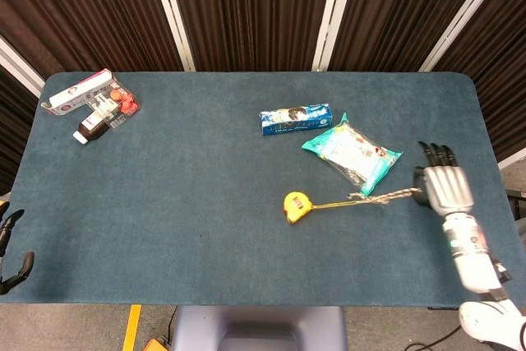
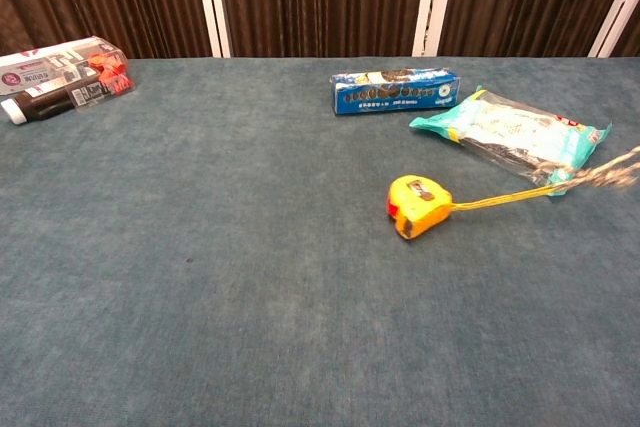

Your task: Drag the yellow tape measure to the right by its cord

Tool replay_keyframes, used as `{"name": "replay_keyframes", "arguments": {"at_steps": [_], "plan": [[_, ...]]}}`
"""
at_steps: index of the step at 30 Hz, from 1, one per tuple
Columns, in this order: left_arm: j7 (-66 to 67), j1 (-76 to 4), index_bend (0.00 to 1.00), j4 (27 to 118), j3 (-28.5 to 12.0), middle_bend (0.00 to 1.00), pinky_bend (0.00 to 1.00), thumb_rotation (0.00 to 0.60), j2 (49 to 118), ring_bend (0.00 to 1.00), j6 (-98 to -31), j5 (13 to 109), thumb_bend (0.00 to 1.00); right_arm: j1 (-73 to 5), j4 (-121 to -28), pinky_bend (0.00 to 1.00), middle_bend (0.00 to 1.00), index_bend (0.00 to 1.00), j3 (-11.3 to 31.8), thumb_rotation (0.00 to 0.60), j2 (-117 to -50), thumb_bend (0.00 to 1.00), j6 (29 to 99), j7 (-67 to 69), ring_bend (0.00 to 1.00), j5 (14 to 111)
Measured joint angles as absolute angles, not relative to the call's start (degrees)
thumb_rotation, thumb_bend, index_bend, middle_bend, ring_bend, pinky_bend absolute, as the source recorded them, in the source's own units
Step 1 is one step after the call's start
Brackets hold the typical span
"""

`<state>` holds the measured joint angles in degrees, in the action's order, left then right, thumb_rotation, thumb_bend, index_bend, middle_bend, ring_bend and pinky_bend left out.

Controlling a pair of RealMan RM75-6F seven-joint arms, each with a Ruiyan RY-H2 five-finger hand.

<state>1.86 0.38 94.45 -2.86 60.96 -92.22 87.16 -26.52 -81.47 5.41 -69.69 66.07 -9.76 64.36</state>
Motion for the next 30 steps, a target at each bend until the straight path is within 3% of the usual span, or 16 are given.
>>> {"name": "replay_keyframes", "arguments": {"at_steps": [10,18,20,24,27,30], "plan": [[2.5,0.4,0.12,94.4,-2.8,0.00,0.10,0.600,61.1,0.00,-92.2,87.1,0.43,-22.1,-70.9,0.00,0.15,0.84,7.4,0.600,-67.6,0.53,64.0,-1.1,0.07,61.9],[3.2,0.3,0.12,94.7,-2.8,0.00,0.10,0.600,61.3,0.00,-92.0,87.2,0.43,-20.7,-68.4,0.00,0.15,0.82,8.6,0.600,-67.4,0.53,62.2,1.4,0.07,61.5],[3.2,0.3,0.12,94.7,-2.8,0.00,0.10,0.600,61.4,0.00,-92.0,87.0,0.43,-20.7,-68.9,0.00,0.15,0.71,8.6,0.600,-67.3,0.48,61.9,2.1,0.07,62.2],[3.2,0.3,0.12,94.7,-2.9,0.00,0.10,0.600,61.4,0.00,-92.0,86.9,0.43,-20.7,-71.9,0.00,0.11,0.29,8.6,0.600,-66.3,0.18,61.2,3.6,0.04,64.0],[2.9,0.3,0.12,94.8,-2.9,0.00,0.10,0.600,61.2,0.00,-92.1,86.9,0.43,-20.9,-75.1,0.00,0.09,0.12,8.9,0.600,-65.5,0.09,61.8,4.1,0.03,65.6],[2.5,0.4,0.12,94.7,-2.9,0.00,0.10,0.600,61.1,0.00,-92.1,86.9,0.43,-21.1,-78.5,0.00,0.08,0.03,9.7,0.600,-65.0,0.05,63.0,3.9,0.02,66.6]]}}
